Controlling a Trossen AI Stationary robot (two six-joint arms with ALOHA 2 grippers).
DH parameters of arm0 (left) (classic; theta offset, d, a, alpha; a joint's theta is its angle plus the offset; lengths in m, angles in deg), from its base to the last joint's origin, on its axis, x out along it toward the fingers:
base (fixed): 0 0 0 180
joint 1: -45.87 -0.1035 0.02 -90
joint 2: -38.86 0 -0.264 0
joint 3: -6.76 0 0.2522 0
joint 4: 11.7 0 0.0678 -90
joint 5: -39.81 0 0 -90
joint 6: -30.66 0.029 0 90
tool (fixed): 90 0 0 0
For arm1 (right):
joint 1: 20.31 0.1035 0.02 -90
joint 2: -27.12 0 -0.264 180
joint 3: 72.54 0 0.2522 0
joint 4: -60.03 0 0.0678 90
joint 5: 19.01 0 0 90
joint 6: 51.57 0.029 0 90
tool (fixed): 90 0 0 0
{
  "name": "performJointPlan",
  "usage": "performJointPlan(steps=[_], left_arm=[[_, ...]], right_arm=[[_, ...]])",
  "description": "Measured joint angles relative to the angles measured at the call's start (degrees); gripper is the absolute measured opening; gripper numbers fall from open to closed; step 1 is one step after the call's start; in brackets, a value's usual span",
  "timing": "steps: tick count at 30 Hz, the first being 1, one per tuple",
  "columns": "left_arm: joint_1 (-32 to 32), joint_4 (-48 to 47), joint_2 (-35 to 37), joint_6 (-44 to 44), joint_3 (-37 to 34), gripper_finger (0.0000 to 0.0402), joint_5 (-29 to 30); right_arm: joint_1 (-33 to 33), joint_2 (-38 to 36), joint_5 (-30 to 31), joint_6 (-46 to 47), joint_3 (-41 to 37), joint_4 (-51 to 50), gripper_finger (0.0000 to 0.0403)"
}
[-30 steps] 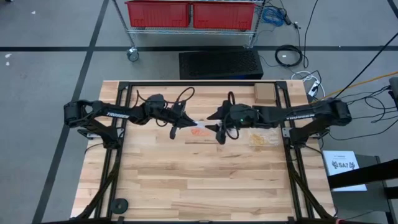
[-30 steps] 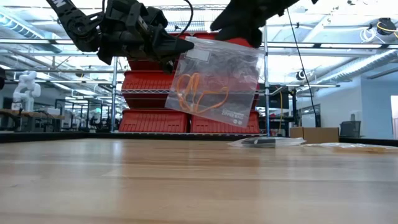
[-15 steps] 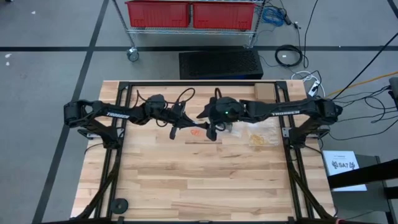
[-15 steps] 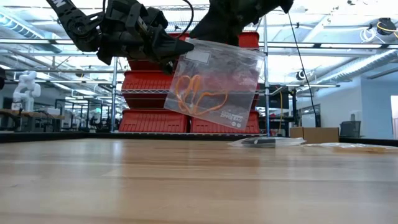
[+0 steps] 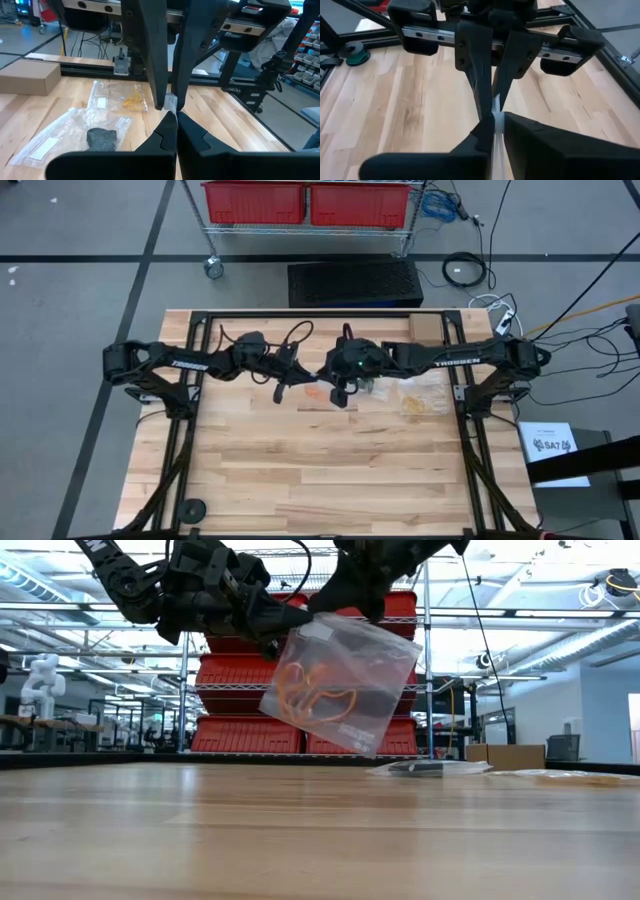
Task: Sort rubber bands
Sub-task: Close the transparent zip bag containing the orange rubber bands
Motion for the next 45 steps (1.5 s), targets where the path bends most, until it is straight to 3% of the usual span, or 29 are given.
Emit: performJointPlan(steps=[10,39,45], left_arm=[[0.0,0.4,-0.1,1.0,0.0,0.0001,0.7],[0.0,-0.8,0.0,1.1,0.0,0.0001,2.1],[0.0,-3.0,0.0,1.2,0.0,0.0001,2.5]], right_arm=[[1.2,-1.8,0.5,1.0,0.0,-5.5,0.0007],[3.5,-3.4,-0.1,8.6,-0.1,-34.8,0.0004],[3.6,-3.4,1.7,9.2,0.0,-36.6,0.0009]])
